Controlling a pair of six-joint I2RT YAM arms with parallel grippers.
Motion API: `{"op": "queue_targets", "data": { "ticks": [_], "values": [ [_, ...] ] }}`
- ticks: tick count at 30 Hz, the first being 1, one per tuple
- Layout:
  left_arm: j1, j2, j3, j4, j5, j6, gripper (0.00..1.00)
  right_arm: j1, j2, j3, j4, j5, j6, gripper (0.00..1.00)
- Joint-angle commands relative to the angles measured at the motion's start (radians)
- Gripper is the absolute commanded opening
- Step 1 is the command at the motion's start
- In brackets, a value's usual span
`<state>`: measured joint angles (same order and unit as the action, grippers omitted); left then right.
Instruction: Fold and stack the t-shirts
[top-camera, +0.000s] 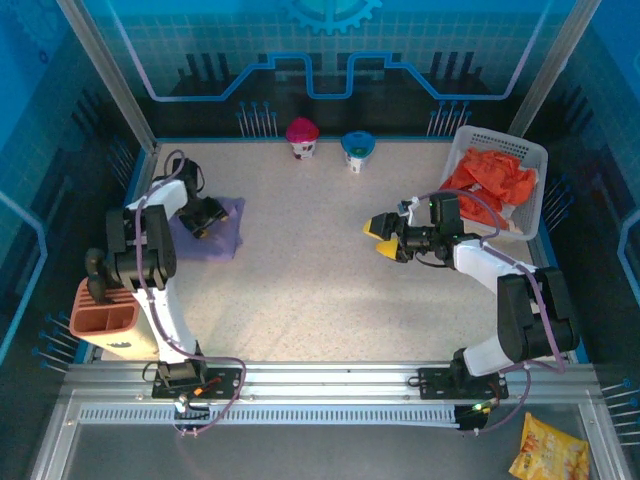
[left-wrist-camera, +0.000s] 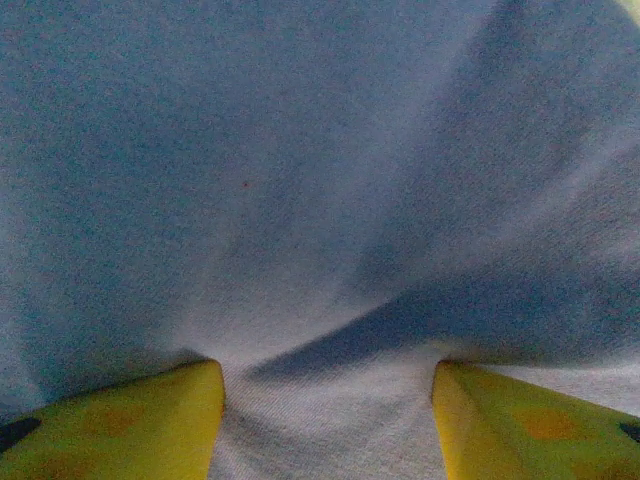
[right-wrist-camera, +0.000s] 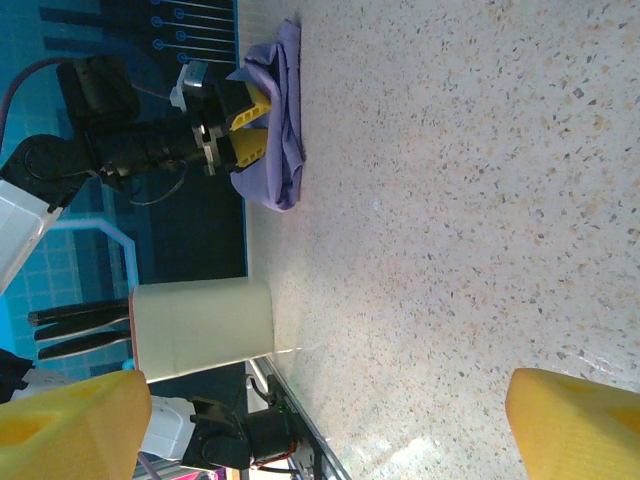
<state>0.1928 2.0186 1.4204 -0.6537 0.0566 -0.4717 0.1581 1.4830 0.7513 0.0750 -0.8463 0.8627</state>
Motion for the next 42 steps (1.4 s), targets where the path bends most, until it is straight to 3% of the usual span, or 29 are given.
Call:
{"op": "queue_targets", "data": {
  "ticks": [1, 12, 24, 35, 38, 42],
  "values": [
    [0.036, 0.03, 0.034, -0.063, -0.087, 0.083, 0.59, 0.012, -0.02, -0.018, 0.005, -0.021, -0.008, 0.92],
    [0.045, 0.109, 0.187, -0.122, -0.205, 0.202, 0.62, 0.009, -0.033, -0.026, -0.019, -0.025, -0.021, 0.92],
    [0.044, 0.136, 0.265, -0.16, -0.196, 0.236, 0.63, 0.008, -0.037, -0.03, -0.021, -0.02, -0.016, 0.92],
    [-0.083, -0.079, 0.214, -0.183, -0.213, 0.213, 0.67, 0.0, -0.035, 0.0, -0.088, 0.0, -0.068, 0.92],
    [-0.133, -0.162, 0.159, -0.163, -0.204, 0.209, 0.71, -0.012, -0.039, 0.045, -0.194, 0.068, -0.145, 0.93],
    [-0.209, -0.304, 0.02, -0.073, -0.172, 0.207, 0.77, -0.012, -0.049, 0.137, -0.381, 0.272, -0.281, 0.97]
  ]
}}
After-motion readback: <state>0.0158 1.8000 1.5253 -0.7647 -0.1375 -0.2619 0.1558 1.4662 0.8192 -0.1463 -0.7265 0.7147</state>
